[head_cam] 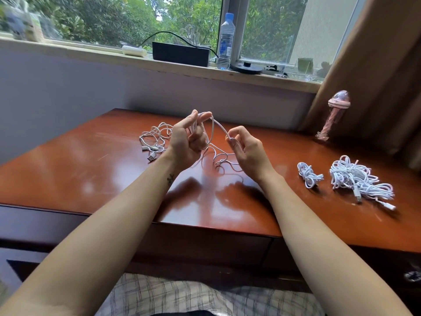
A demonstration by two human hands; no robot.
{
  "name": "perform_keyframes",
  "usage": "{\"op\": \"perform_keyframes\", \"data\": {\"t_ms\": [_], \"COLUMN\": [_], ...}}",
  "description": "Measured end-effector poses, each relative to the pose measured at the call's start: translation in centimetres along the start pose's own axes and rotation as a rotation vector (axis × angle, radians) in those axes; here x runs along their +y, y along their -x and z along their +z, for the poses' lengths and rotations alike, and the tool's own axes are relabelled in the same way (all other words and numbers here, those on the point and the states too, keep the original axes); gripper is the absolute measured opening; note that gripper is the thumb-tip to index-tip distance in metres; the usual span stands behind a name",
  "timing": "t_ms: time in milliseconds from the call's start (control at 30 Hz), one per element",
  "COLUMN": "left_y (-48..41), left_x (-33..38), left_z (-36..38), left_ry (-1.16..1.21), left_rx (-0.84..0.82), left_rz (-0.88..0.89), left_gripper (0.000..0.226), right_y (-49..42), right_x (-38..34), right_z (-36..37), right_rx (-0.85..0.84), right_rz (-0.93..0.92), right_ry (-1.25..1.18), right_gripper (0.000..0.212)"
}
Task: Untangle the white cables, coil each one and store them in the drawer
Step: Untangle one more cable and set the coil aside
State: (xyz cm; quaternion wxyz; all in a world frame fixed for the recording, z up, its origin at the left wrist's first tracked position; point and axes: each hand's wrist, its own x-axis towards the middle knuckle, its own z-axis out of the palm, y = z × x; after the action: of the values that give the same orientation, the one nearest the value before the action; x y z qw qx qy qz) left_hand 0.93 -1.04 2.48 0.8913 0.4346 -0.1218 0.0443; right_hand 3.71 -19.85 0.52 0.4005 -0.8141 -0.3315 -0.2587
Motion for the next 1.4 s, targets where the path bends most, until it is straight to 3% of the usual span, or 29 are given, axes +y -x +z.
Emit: {"op": "perform_keyframes", "data": {"t_ms": [200,500,700,967,1100,1233,1400], "left_y": [-0.4,-0.5,-0.2,0.7,1.0,1.0,0.3], "left_x": [-0.2,-0.7,-1.3,-1.9,-1.6,-1.0,-0.4], "left_z": [-0.3,-0.3,0.0,0.8,1.1,1.4,1.0], "left_ry": [-0.053,-0.254,-0.404,-0.521,-0.473,-0.277,0.01], "left_rx": [0.071,0.068,0.021,-0.088,-0.135,-0.189,-0.147], "left_rz": [0.01,0.019,-0.113,-0.332,-0.342,-0.243,-0.075], "left_gripper": [0.04,0.043,0.041,0.047,0.045,0.044,0.045], "right_y": [0.2,-0.2,-0.3,-0.7,-0.8,-0.7,-0.5], "right_x": [-0.5,-0.3,0.4,0.6,0.4,0.9,1.5], "right_z": [0.1,-0.1,-0.4,-0.1,-0.5,-0.8,-0.3], "right_rx": [-0.032,0.237,0.273,0.314,0.393,0.434,0.204], "right_rz": [0.01,0.017,0.025,-0.034,0.019,0.124,0.157], "right_ry": [-0.066,-0.01,0.05,-0.065,-0.119,-0.068,0.065], "right_gripper": [0.01,0.017,0.022,0.009,0.01,0.01,0.013]}}
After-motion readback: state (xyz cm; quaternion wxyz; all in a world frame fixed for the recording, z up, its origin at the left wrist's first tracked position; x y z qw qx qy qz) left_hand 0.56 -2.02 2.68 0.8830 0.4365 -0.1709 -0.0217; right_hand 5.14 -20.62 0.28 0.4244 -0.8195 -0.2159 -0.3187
